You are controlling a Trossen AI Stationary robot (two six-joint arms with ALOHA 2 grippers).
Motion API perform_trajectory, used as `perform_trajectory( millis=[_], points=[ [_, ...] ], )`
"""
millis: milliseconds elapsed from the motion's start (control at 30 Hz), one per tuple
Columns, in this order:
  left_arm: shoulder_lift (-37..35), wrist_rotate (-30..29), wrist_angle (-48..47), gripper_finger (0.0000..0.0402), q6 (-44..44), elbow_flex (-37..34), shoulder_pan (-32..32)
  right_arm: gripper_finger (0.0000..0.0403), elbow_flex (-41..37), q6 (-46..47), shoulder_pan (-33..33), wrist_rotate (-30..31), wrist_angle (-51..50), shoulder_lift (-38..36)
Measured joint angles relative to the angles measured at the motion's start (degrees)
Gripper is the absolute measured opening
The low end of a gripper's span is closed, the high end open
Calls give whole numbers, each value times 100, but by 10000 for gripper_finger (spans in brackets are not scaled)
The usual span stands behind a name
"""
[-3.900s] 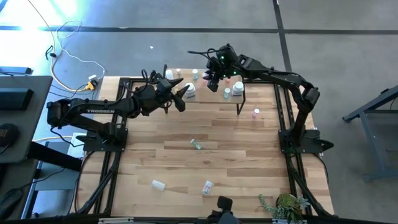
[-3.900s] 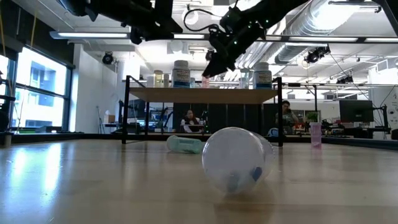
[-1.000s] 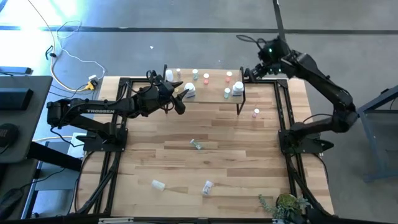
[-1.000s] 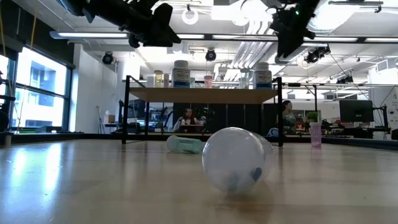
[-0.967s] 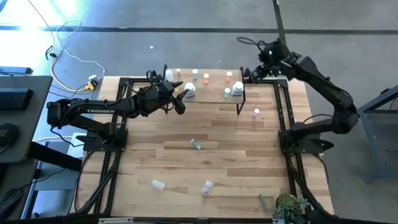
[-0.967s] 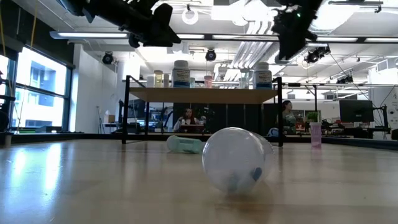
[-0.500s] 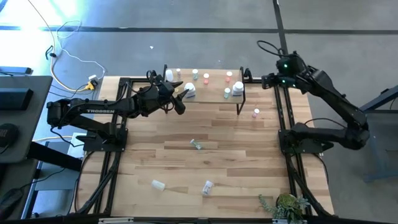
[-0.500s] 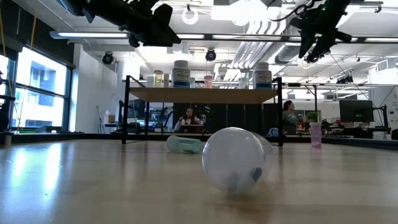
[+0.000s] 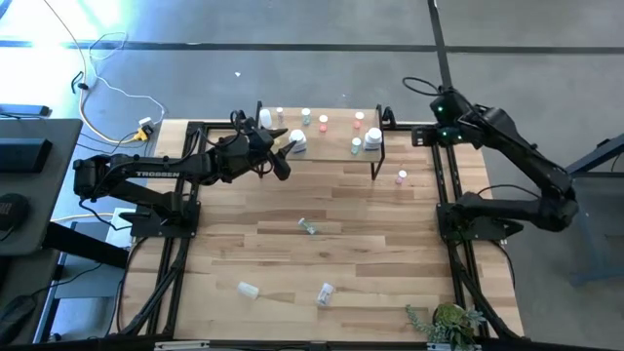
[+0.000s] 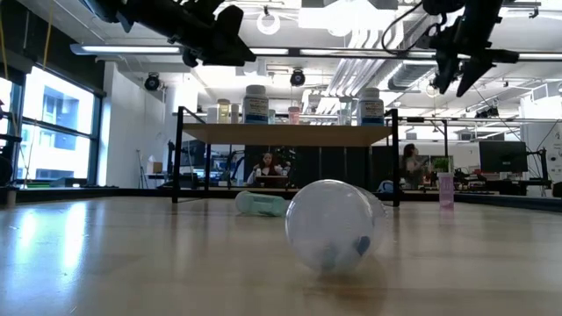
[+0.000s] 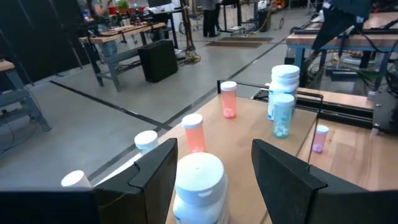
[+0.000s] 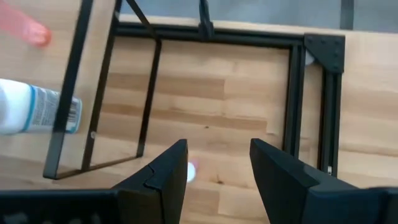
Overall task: Pick and place medicine bottles onto shelf by color
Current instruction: Put the purple pill bottle on the shelf
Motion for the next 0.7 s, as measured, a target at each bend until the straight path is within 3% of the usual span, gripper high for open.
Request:
perform_trajectory(
  millis=[133, 333, 500, 700],
  points=[
    [0, 129, -89, 195, -2, 0, 0, 165, -160, 177, 0, -182, 13, -24],
    [-2, 206, -245, 195, -2, 0, 0, 165, -1365, 550, 0, -735, 736, -364],
    [0, 208, -253, 195, 0, 0, 0, 165, -1938, 853, 3, -1210, 1162, -466],
    [-1, 208, -253, 195, 0, 0, 0, 165, -2400, 1187, 244, -1255, 1406, -466]
  ],
)
